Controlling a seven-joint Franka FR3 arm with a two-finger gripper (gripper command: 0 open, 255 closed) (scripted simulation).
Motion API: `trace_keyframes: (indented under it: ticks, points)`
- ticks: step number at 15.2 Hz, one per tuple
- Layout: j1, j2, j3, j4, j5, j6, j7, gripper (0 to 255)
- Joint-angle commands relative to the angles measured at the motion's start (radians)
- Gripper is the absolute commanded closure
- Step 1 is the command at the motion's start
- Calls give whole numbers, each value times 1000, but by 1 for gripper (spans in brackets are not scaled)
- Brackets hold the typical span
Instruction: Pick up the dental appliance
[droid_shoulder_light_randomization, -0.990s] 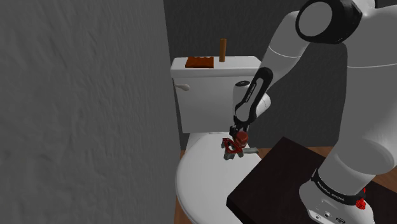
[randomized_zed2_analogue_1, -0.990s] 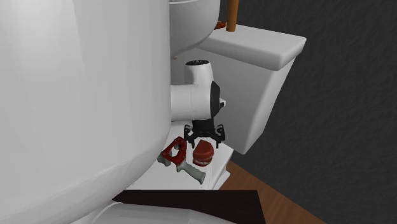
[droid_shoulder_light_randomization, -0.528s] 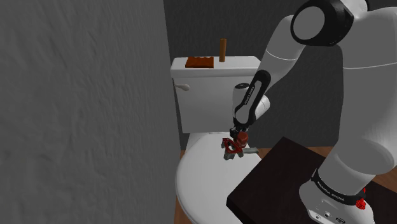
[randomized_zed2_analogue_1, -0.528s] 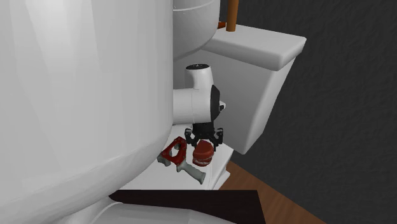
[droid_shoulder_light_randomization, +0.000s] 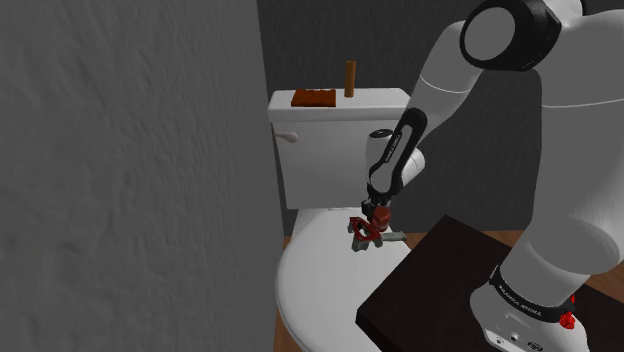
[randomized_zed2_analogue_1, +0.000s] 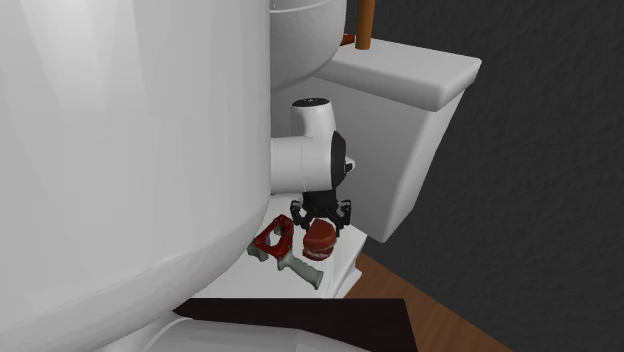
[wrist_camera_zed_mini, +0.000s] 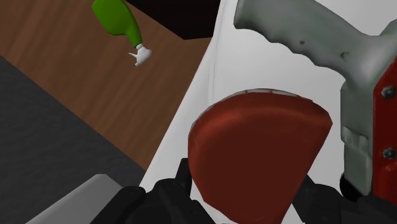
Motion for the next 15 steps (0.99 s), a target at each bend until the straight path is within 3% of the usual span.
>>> trace_keyframes:
  ticks: [1,15]
  points:
    - [0,-30,1,-8,1,-22,-3,255]
    - [-2,-221,6,-39,11,-182,-26,255]
